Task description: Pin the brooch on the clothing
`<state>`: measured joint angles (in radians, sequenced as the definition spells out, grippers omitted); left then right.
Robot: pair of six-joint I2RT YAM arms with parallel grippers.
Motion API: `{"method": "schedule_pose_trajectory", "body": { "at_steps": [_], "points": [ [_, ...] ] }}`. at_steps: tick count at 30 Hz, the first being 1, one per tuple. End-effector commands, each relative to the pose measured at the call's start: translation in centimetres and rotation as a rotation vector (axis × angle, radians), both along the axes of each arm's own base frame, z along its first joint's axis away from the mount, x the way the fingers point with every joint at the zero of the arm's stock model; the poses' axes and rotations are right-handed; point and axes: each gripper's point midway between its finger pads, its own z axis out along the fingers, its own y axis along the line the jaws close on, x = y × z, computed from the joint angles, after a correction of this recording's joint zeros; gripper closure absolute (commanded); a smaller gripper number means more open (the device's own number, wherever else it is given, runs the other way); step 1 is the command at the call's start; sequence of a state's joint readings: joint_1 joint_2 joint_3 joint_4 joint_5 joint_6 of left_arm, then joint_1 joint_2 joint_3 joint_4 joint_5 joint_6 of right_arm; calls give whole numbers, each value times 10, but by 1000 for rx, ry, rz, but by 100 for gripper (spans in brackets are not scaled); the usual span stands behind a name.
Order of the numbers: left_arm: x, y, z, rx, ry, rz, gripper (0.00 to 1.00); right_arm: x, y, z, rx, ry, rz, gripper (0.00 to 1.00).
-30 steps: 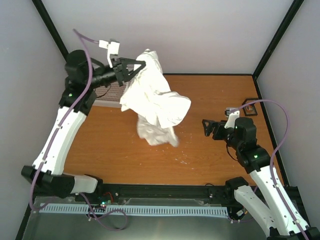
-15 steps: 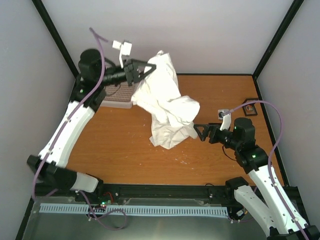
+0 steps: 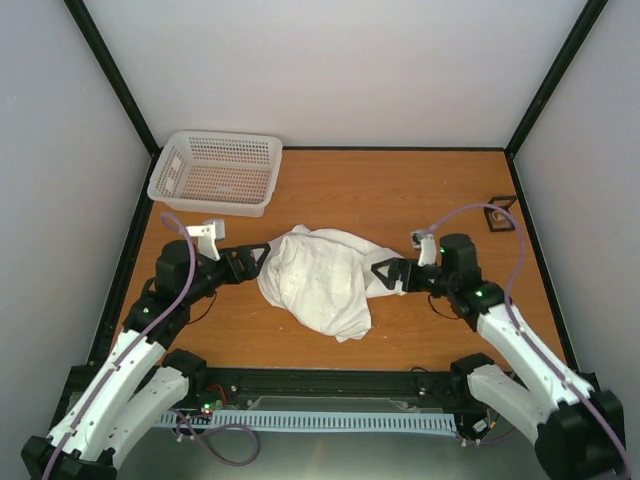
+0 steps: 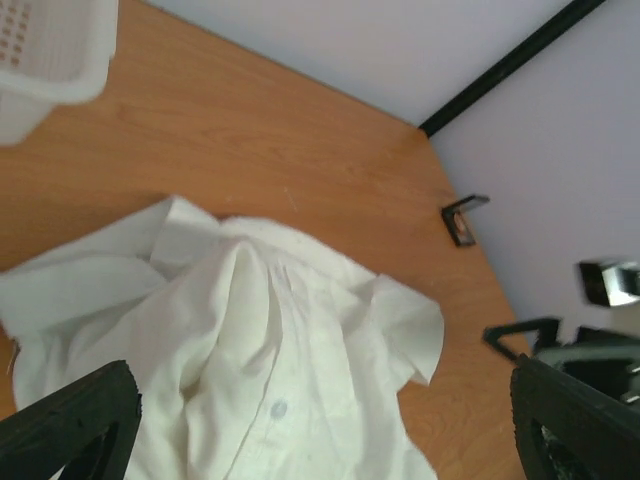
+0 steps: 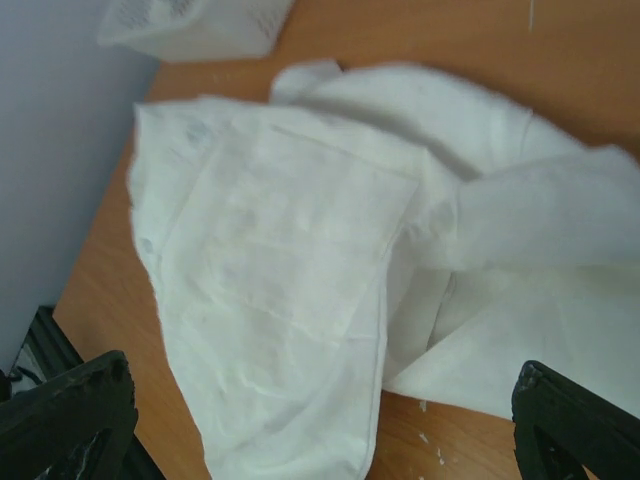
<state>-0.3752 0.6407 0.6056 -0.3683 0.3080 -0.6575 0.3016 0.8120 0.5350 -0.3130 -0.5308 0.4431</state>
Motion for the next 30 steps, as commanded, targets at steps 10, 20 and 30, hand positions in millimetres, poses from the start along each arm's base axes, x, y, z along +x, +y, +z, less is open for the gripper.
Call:
{"method": "schedule_pose_trajectory", "body": {
  "at_steps": [10, 20, 30],
  "points": [
    [77, -38, -79, 195, 222, -132, 0, 26, 54, -87, -237, 291, 92, 2],
    [76, -86, -65, -9, 191, -378, 50, 75, 90, -88, -35, 269, 18, 34],
    [107, -90, 140, 26, -275, -394, 99, 163, 49, 89, 24, -149, -137, 97]
  ]
}}
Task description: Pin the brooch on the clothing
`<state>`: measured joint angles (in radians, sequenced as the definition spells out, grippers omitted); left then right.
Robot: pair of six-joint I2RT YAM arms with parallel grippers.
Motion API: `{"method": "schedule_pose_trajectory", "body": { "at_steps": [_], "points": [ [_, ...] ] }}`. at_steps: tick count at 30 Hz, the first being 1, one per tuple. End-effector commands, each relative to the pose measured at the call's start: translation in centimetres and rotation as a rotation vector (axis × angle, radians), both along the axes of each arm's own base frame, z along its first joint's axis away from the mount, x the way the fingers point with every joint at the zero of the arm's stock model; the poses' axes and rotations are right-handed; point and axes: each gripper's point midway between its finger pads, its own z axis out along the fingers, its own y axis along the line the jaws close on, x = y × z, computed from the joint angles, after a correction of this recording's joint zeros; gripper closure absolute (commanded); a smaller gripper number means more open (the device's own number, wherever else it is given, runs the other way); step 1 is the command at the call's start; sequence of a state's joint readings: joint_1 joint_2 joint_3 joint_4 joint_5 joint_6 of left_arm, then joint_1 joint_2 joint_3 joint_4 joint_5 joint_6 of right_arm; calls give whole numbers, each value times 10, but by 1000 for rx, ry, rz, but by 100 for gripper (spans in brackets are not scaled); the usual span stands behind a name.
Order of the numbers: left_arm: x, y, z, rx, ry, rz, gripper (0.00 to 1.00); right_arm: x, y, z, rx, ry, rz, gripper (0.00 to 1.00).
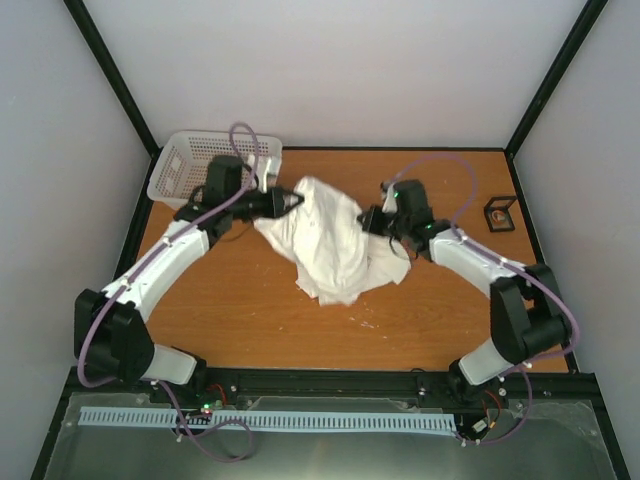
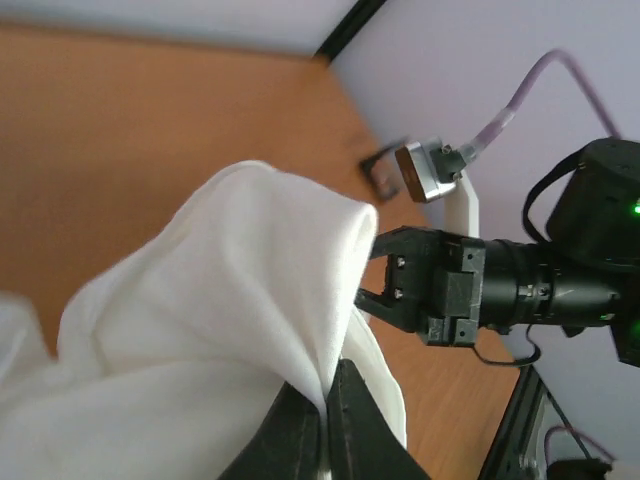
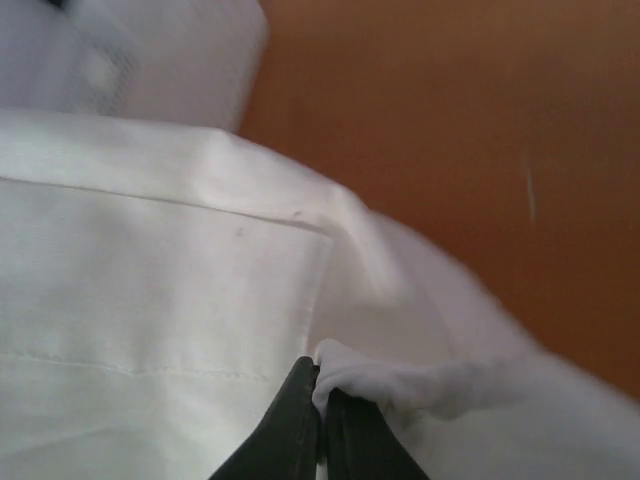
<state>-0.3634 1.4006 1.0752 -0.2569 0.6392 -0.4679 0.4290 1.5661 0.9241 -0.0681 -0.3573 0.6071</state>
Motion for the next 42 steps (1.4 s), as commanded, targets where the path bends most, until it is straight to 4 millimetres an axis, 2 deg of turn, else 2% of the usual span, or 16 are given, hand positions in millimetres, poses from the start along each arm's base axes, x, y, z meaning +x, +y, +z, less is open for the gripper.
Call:
{"method": "schedule_pose_trajectory", "body": {
  "at_steps": [1, 3, 5, 7, 8, 10, 12, 14, 16, 18, 19, 24, 28, 32, 36, 42],
  "points": [
    [-3, 0, 169, -89, -433, -52, 99, 34, -23, 174, 76, -414, -16, 97],
    [-27, 6, 238, -130, -619, -76, 99, 22, -28, 248, 92, -554, 38, 97],
    [-54, 18, 286, -166, -755, -56, 99, -2, -33, 306, 90, -671, 72, 98],
    [-78, 34, 311, -201, -834, 2, 99, -28, -40, 340, 106, -737, 82, 97],
    [-87, 39, 312, -215, -840, 16, 99, -40, -42, 342, 119, -727, 88, 97],
    [-97, 45, 293, -238, -785, 38, 97, -58, -45, 323, 148, -665, 97, 97],
    [-101, 45, 245, -250, -650, 39, 92, -72, -46, 275, 168, -544, 98, 96],
    [-93, 43, 168, -201, -430, 54, 43, -88, -46, 211, 184, -407, 104, 73],
    [-87, 50, 92, -84, -231, 113, 20, -108, -53, 127, 133, -233, 96, 51],
    [-87, 67, 27, 25, -73, 213, 1, -124, -70, 75, 56, -131, 34, 38],
    [-90, 72, 13, 49, -51, 230, 0, -130, -77, 58, 37, -106, 11, 33],
    [-86, 96, 18, 44, -86, 391, 0, -136, -94, 48, -37, -147, -41, 4],
    [-72, 118, 25, 50, -121, 550, 0, -117, -100, 49, -158, -148, -28, 0],
    [-54, 113, 8, 78, -110, 546, 0, -94, -89, 37, -191, -55, 10, 0],
    [-34, 98, -17, 127, -40, 477, 0, -53, -80, 28, -263, -62, 49, 0],
    [-6, 76, -51, 199, 37, 313, 0, 27, -96, 1, -552, 24, 2, 0]
  ]
}}
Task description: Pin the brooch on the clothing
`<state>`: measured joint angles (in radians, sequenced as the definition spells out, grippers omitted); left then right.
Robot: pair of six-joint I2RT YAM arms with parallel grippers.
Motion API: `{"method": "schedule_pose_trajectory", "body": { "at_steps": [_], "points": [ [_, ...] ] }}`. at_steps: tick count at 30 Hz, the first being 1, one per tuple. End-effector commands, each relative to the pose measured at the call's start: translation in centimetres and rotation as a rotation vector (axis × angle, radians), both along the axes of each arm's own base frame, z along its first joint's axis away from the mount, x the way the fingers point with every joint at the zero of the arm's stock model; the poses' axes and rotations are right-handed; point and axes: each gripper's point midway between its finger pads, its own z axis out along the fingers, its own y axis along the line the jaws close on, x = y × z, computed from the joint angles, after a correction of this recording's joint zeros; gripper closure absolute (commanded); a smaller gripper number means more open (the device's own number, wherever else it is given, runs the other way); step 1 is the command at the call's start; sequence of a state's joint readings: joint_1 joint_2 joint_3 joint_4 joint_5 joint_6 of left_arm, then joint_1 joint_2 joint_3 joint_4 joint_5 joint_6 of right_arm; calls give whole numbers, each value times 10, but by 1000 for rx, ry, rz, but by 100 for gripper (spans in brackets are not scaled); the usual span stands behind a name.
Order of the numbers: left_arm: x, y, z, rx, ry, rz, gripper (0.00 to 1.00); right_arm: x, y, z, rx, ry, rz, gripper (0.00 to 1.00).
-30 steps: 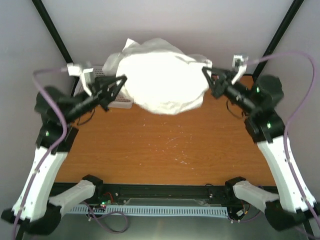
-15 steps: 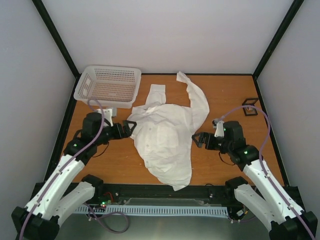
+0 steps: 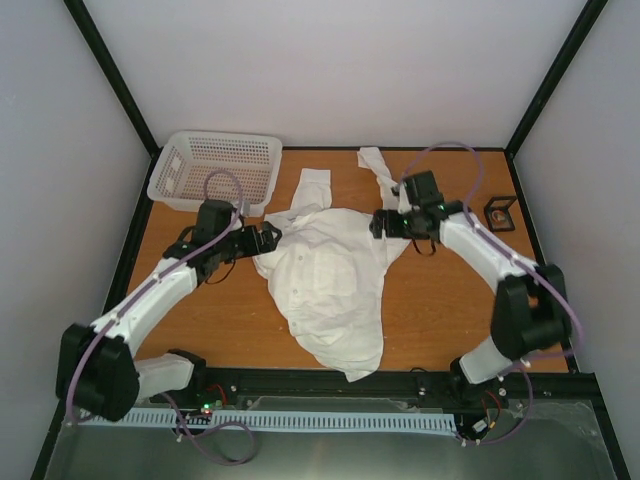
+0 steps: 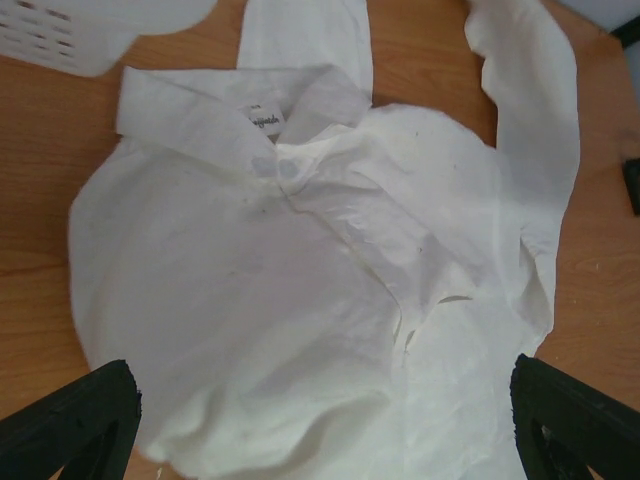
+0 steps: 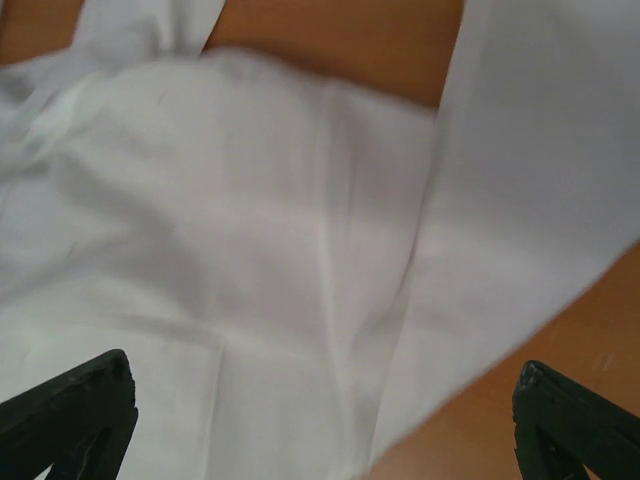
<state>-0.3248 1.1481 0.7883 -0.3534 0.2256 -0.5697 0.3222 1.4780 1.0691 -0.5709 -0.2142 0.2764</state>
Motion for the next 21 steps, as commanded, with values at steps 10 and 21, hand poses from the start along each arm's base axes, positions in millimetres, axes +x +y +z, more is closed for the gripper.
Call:
{"method": "schedule_pose_trajectory", "body": {
  "at_steps": [10, 21],
  "points": [
    [-19, -56, -50, -255, 204, -291, 10, 93, 23, -70, -90, 80, 22, 20],
    [-76, -72, -81, -336, 347, -382, 18, -37, -60, -138, -49, 216, -354, 49]
  ]
}}
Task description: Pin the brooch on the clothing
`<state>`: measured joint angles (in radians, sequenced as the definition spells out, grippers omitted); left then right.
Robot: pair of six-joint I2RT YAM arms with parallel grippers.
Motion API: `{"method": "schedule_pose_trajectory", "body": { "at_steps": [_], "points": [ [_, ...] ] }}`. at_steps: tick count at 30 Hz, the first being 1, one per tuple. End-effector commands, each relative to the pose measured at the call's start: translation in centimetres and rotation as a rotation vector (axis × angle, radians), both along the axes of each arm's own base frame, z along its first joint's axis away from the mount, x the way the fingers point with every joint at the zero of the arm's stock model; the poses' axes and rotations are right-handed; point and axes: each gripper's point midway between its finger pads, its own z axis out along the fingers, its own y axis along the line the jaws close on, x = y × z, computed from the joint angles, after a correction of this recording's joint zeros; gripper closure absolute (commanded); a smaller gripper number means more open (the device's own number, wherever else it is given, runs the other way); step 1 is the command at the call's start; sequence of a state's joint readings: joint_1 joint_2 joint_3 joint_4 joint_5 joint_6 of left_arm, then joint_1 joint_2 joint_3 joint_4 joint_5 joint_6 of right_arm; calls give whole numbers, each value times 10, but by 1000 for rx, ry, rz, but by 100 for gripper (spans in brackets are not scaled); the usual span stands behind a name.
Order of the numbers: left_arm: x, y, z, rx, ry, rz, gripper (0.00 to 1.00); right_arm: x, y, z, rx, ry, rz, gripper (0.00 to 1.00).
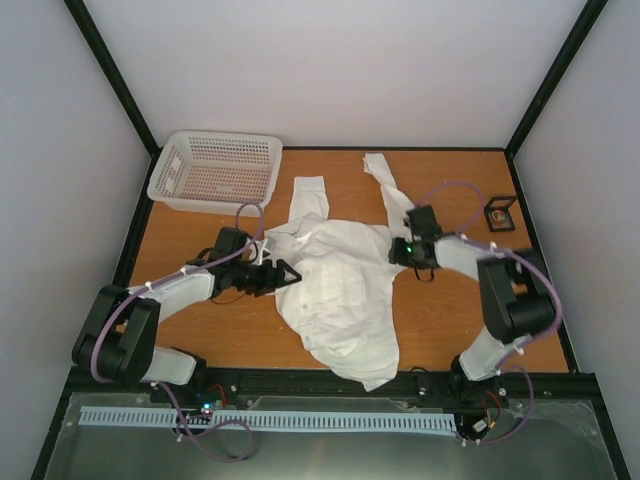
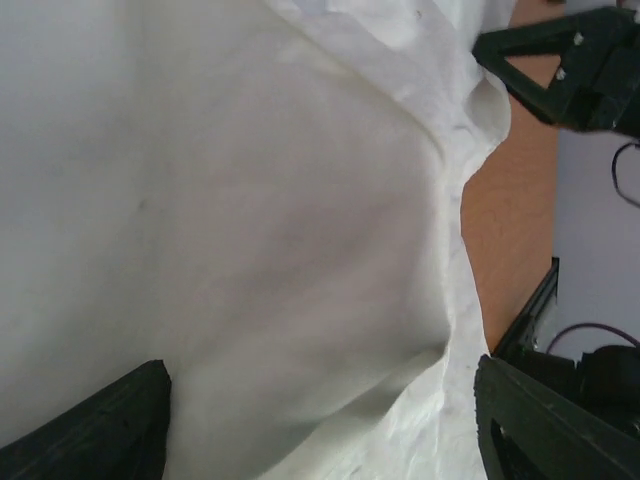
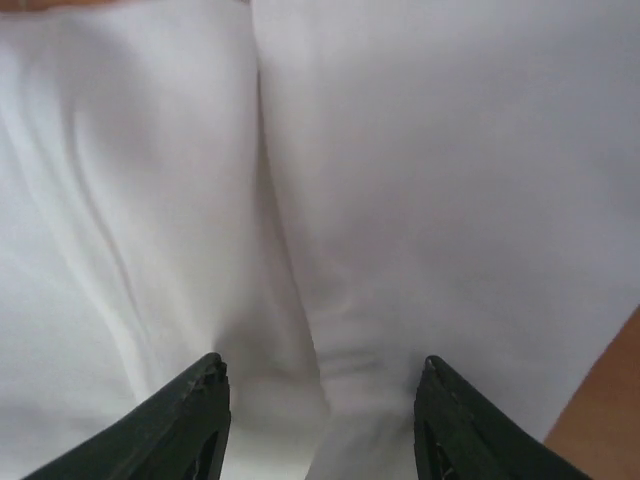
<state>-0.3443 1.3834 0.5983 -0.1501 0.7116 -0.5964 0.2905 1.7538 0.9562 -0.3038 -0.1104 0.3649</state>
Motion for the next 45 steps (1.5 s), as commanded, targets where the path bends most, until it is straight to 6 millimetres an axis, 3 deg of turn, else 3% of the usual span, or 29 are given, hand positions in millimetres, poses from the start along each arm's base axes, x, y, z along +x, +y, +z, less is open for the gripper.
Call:
{"method": "schedule_pose_trajectory", "body": {
  "at_steps": [1, 4, 5, 6, 7, 9, 11, 13, 15, 19, 22, 29, 32, 36, 39, 42, 45],
  "points": [
    [-15, -9, 6, -63, 10, -44, 16, -73, -37, -24, 63, 81, -224, 49],
    [-7, -3, 22, -24, -60, -24, 13, -95, -25, -4, 195, 5, -181, 48],
    [-1, 0, 34, -7, -109, -4, 10, -94, -19, 11, 209, -44, -136, 40],
    [6, 3, 48, 6, -167, 21, 6, -91, -14, 27, 193, -96, -87, 8],
    [12, 8, 63, 22, -235, 51, 2, -84, -9, 46, 170, -154, -33, 1],
    [24, 20, 93, 57, -373, 116, 0, -67, 6, 82, 127, -272, 100, 0],
    [35, 36, 114, 117, -479, 198, 0, -50, 23, 105, 102, -327, 217, 0],
    [44, 51, 130, 176, -549, 262, 0, -32, 39, 110, 80, -318, 313, 0],
    [51, 57, 140, 210, -587, 289, 0, -16, 57, 98, 52, -275, 405, 0],
    [56, 57, 140, 223, -583, 291, 0, 17, 84, 82, -17, -210, 519, 0],
    [56, 53, 134, 217, -560, 268, 0, 32, 102, 65, -33, -141, 592, 8],
    [58, 49, 130, 216, -555, 234, 0, 27, 125, 20, -17, 10, 684, 36],
    [59, 45, 126, 215, -542, 215, 0, 23, 134, 22, 36, 12, 688, 54],
    [63, 43, 126, 213, -537, 206, 0, 23, 135, 62, 71, -79, 653, 94],
    [65, 41, 134, 208, -557, 201, 0, 18, 125, 110, 66, -188, 604, 97],
    [67, 37, 150, 187, -614, 177, 0, 4, 107, 175, 54, -371, 558, 97],
    [67, 27, 169, 127, -669, 144, 0, -13, 79, 216, 9, -514, 474, 97]
  ]
}}
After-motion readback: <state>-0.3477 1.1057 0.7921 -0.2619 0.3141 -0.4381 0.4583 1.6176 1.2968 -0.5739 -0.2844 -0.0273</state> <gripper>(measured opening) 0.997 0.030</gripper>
